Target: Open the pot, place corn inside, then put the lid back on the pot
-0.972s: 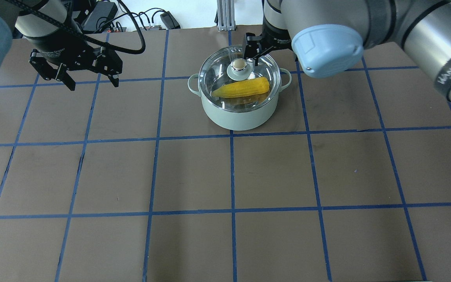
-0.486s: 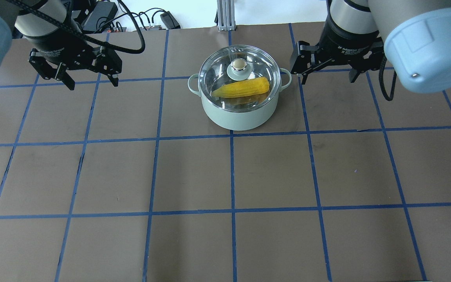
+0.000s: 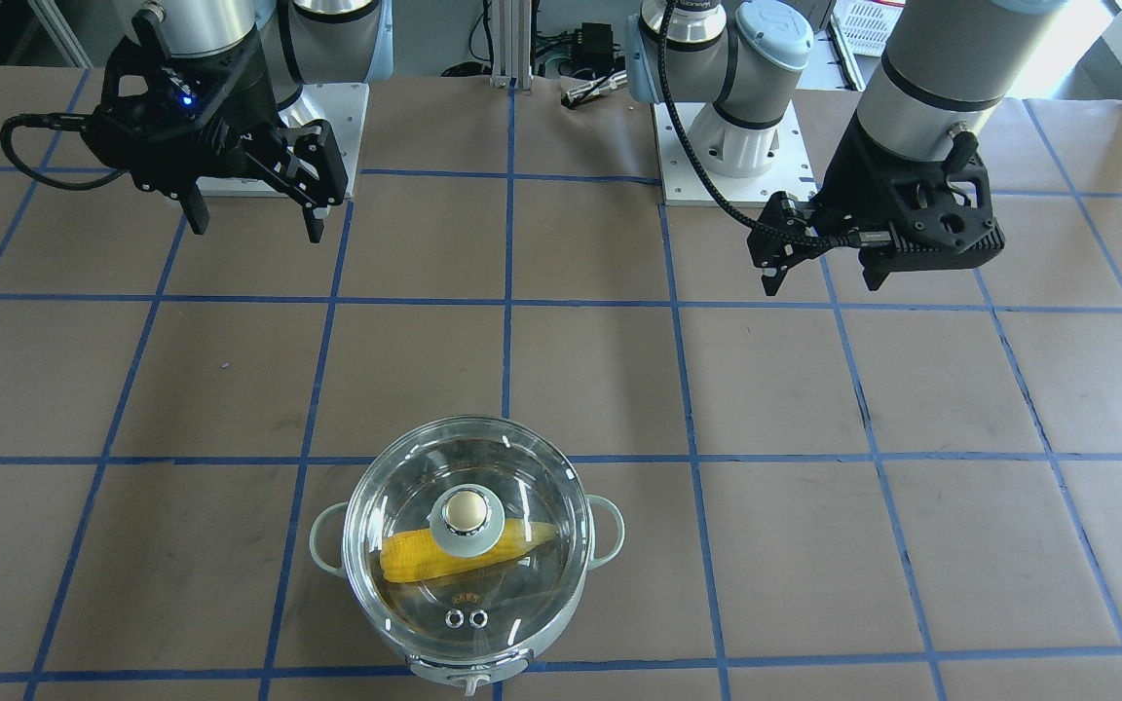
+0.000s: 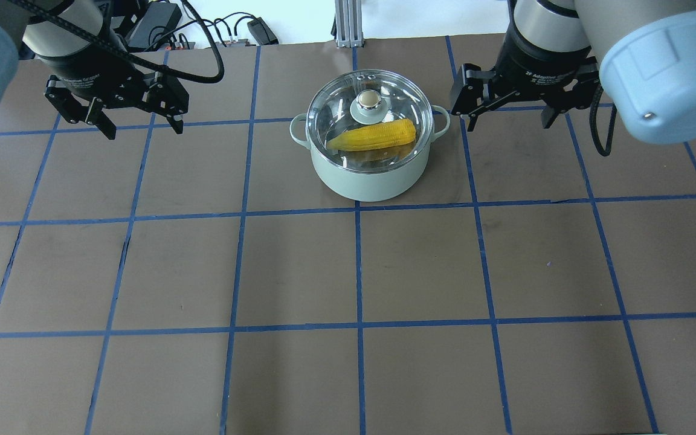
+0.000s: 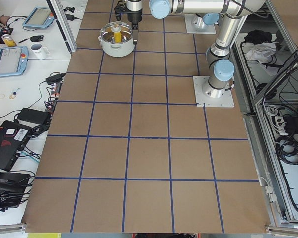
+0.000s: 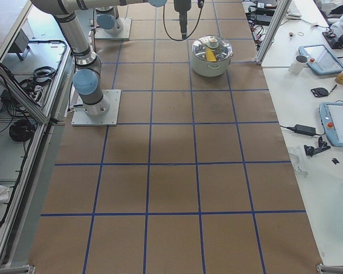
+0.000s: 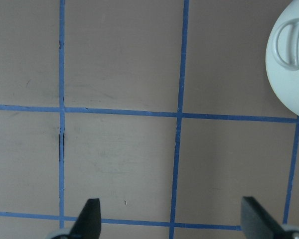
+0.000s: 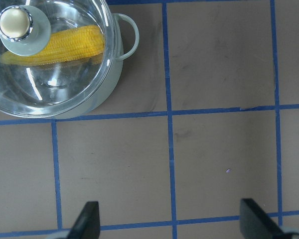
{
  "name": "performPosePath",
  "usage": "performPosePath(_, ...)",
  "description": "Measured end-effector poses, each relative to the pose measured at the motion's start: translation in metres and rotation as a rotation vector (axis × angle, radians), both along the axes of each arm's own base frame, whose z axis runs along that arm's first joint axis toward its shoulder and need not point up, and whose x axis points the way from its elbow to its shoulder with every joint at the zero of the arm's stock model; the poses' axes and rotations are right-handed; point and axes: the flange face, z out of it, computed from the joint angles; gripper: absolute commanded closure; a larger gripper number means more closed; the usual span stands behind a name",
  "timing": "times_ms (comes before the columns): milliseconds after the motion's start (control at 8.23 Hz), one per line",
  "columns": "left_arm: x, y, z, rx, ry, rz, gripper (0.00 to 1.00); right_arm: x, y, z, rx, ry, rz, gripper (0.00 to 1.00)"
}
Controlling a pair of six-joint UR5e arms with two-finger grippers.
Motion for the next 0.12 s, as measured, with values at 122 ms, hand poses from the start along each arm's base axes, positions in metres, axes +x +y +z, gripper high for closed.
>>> performPosePath(122,0.0,0.0,-0.0002,0.0,0.0,0.0,0.0,-0.0009,-0.0001,0.0,0.001,0.001,-0.001,0.0)
